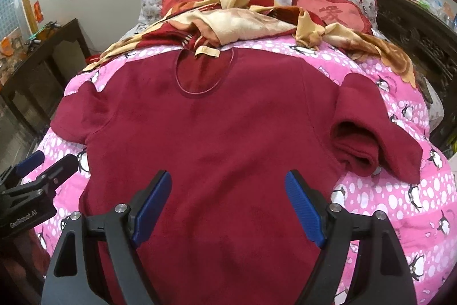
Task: Fold small clothes
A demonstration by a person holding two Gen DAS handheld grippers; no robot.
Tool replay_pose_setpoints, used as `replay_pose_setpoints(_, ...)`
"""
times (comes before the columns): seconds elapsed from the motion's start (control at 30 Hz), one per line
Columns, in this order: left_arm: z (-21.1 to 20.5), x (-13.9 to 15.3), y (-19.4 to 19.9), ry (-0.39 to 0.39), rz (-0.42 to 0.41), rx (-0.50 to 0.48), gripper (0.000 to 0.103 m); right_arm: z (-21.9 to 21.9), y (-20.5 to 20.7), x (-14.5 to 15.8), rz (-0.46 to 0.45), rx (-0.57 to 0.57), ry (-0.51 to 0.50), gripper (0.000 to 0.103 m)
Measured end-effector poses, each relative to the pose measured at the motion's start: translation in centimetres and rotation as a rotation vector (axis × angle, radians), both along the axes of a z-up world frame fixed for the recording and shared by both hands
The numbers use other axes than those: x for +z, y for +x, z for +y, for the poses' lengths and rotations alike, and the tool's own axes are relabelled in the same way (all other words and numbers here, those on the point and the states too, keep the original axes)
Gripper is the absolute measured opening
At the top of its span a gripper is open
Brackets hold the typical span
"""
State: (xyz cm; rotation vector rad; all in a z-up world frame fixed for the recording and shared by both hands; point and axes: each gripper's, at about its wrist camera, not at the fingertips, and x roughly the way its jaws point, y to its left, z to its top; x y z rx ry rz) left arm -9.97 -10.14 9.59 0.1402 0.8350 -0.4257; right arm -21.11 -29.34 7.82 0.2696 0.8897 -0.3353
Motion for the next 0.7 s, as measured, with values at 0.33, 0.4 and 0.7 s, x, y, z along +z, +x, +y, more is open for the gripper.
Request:
replay_pose_setpoints(0.33, -0.2, -0.7, 1.0, 0.008, 0.004, 0.007, 0.103, -0.5, 1.3, -0.5, 0.013, -0.003, 0.012, 0.103)
replay_pose_setpoints(0.4, -0.2, -0.8, 1.4, 0.014, 0.002, 0.011, 0.103, -0.8, 1.6, -0.5, 0.011, -0.005, 0.013, 0.103)
replay_pose_setpoints(0.7, 0.0, -1.0, 3.2, 0.040, -0.018, 0.029, 0.103, -2.3, 4.0, 0.1, 0.014, -0.011, -0.026, 0.103)
